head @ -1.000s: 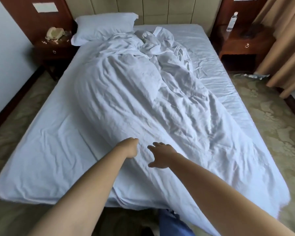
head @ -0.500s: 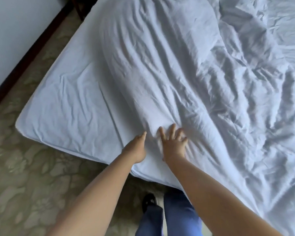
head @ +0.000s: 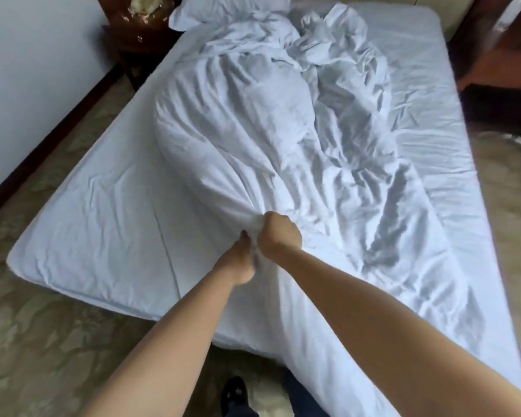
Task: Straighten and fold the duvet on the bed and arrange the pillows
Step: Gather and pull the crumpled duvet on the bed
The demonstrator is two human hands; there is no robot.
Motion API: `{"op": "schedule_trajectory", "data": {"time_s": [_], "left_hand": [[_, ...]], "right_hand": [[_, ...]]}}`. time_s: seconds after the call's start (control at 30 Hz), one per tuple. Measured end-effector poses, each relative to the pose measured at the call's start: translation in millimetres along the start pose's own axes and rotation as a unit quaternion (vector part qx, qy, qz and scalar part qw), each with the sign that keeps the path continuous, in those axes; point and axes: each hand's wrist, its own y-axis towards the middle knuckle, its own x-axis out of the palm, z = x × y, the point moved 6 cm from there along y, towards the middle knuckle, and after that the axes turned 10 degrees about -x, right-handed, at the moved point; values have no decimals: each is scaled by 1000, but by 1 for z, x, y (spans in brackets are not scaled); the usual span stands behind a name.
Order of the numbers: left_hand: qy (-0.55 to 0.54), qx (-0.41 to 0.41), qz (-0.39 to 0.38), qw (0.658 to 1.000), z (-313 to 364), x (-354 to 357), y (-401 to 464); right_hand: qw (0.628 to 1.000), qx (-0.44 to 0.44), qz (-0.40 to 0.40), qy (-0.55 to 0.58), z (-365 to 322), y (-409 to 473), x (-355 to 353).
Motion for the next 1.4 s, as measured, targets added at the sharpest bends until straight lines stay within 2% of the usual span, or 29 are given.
{"op": "schedule_trajectory", "data": {"time_s": [0.1, 0.23, 0.37, 0.43, 0.53, 0.63, 0.8, 0.97, 1.03, 1.13, 1.23, 1.27, 1.4], "left_hand": [[-15, 23, 67, 997, 50, -48, -12], [-6, 83, 133, 988, 136, -106, -30], [39, 155, 162, 974, 228, -125, -34], [85, 164, 149, 971, 263, -113, -25], [143, 181, 128, 965, 301, -83, -19], [167, 173, 103, 965, 315, -54, -4], [102, 120, 109, 982, 307, -17, 26], [34, 63, 53, 996, 316, 29, 23], [0, 54, 30, 998, 324, 41, 21], [6, 49, 42, 998, 332, 39, 24], [-2, 21, 99, 995, 327, 15, 30], [-3, -3, 127, 992, 321, 5, 31], [-42, -82, 203, 975, 282, -32, 40]], "right_hand": [[999, -3, 44, 31, 13, 0, -78], [988, -1, 145, 59, 53, -5, -200], [959, 53, 268, 75, 134, -15, -308], [952, 100, 286, 43, 187, -23, -328], [958, 143, 247, -14, 253, -30, -312], [967, 141, 207, -52, 283, -29, -277], [976, 76, 172, -109, 299, 1, -255], [980, 27, 135, -146, 329, 33, -252], [969, 12, 166, -183, 336, 39, -253], [919, -111, 253, -281, 321, 43, -252], [856, -293, 248, -347, 299, 51, -221], [845, -328, 241, -348, 291, 55, -212], [871, -354, 107, -325, 255, 76, -184]]}}
